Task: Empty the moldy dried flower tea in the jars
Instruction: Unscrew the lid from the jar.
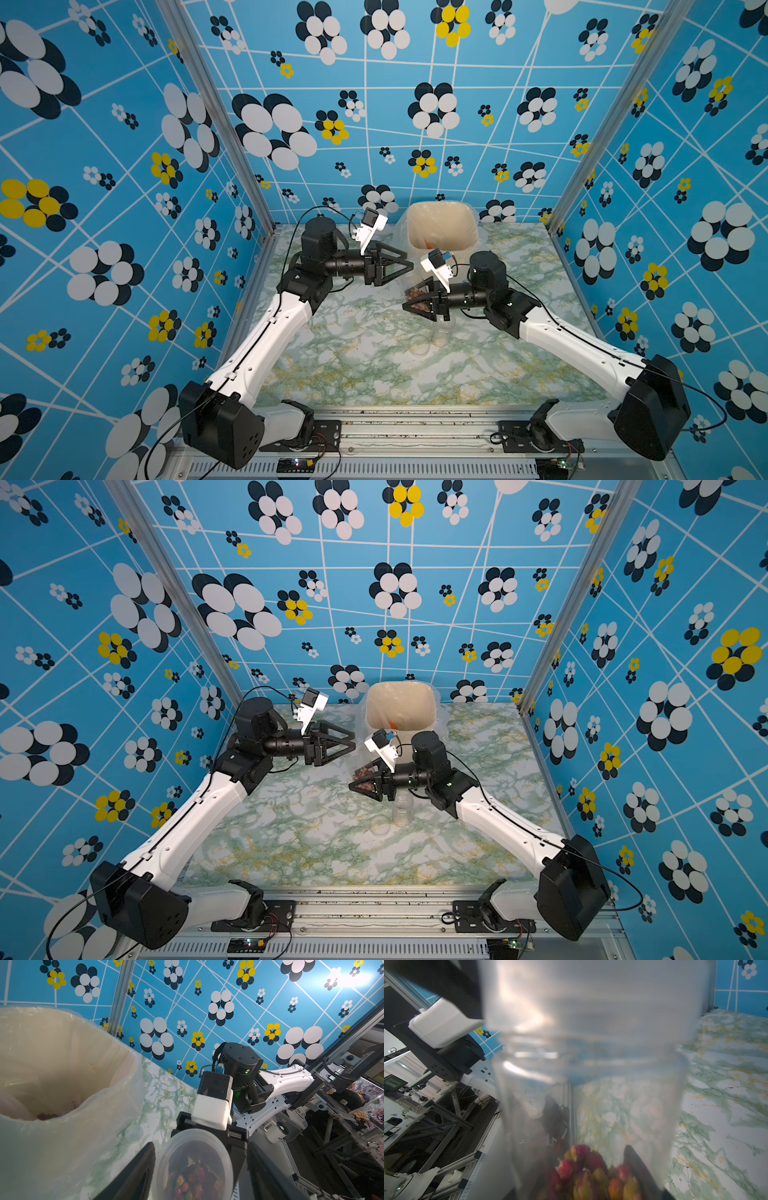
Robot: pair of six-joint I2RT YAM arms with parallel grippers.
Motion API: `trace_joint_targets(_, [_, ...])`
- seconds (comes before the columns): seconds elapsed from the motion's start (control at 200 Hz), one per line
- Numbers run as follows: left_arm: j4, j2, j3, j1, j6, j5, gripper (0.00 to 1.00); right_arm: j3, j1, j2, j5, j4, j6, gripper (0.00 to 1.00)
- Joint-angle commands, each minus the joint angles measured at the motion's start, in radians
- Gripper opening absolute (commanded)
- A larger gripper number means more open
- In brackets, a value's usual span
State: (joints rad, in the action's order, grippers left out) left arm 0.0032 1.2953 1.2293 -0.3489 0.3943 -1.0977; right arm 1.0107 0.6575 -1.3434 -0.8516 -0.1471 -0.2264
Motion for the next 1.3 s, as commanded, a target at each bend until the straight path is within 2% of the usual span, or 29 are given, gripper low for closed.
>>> trace_joint_targets(0.0, [-0.018, 0.007, -0.005, 0.003, -0.026, 0.033, 0.75, 0.035, -0.006, -0.003, -0.024, -0.039, -0.010, 0.00])
trace_joint_targets(0.295, [-0.018, 0.019, -0.005, -0.001, -0.021, 0.042, 0.75, 0.031, -0.006, -0.003, -0.024, -0.042, -0.013, 0.00])
trace_joint_targets(0.665, [0.021, 0.032, -0.013, -0.007, 0.014, 0.045, 0.54, 0.031, -0.006, -0.005, -0.021, -0.036, -0.013, 0.00])
trace_joint_targets(0.88, [0.021, 0.031, -0.019, -0.024, 0.022, 0.090, 0.50, 0.037, -0.006, -0.003, 0.023, -0.004, 0.007, 0.00])
trace_joint_targets(1.064, [-0.068, 0.014, 0.002, -0.067, 0.009, 0.274, 0.44, 0.053, -0.006, -0.002, 0.132, 0.061, 0.046, 0.00])
trace_joint_targets(1.214, [-0.160, -0.016, 0.013, -0.133, 0.029, 0.551, 0.44, 0.054, -0.005, 0.006, 0.303, 0.103, 0.086, 0.00])
trace_joint_targets(1.234, [-0.172, -0.021, 0.014, -0.144, 0.038, 0.597, 0.40, 0.051, -0.005, 0.007, 0.327, 0.105, 0.089, 0.00])
trace_joint_targets(1.294, [-0.188, -0.034, 0.012, -0.179, 0.058, 0.715, 0.38, 0.050, -0.004, 0.007, 0.405, 0.107, 0.092, 0.00])
